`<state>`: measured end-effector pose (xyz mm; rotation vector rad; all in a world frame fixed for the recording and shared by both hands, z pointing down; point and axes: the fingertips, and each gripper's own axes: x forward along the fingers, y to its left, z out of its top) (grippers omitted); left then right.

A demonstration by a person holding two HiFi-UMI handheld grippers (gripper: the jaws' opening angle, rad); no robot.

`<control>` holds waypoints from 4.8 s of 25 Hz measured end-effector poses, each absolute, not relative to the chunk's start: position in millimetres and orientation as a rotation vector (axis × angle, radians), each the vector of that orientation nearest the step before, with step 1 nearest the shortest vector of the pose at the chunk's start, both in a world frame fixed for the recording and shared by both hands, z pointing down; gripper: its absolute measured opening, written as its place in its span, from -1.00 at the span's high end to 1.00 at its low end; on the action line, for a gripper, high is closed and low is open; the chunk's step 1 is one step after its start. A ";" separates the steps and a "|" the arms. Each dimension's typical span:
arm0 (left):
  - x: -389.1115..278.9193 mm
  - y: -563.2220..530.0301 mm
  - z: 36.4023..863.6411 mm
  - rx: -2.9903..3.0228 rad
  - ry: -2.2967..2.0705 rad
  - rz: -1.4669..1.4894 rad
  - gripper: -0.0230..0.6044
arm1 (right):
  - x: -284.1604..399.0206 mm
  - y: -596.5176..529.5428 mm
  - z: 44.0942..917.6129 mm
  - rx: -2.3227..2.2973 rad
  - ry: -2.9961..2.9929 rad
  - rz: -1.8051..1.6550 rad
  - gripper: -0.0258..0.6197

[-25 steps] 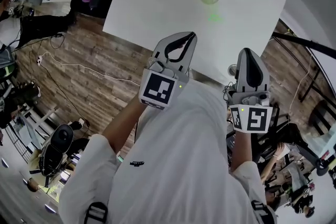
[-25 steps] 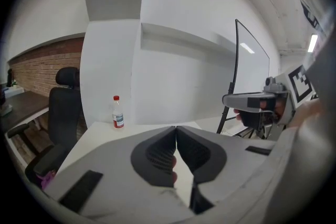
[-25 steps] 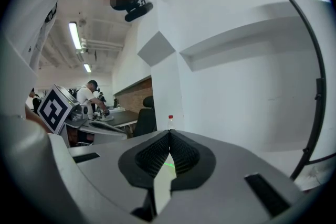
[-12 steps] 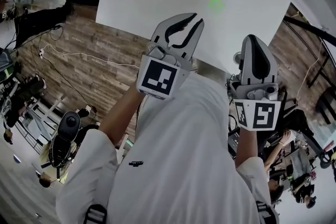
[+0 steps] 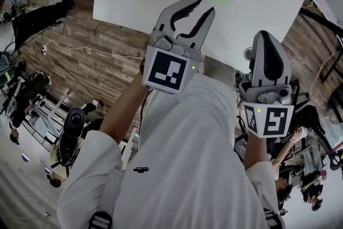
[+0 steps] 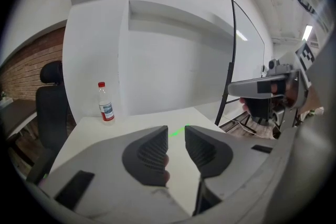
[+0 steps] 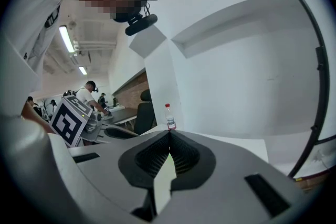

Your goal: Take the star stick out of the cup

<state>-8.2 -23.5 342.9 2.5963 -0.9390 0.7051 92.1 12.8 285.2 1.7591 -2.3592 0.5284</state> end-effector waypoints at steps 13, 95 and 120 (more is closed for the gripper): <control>9.5 -28.8 365.7 2.670 -0.888 0.765 0.53 | 96.0 13.6 298.2 1.771 -2.353 0.553 0.91; -83.2 -4.7 185.5 2.486 -1.481 0.167 0.83 | 124.4 23.4 187.2 1.929 -2.362 0.290 0.91; -79.4 14.9 180.9 2.539 -1.423 0.145 0.83 | 119.7 45.8 176.6 1.787 -2.418 0.234 0.91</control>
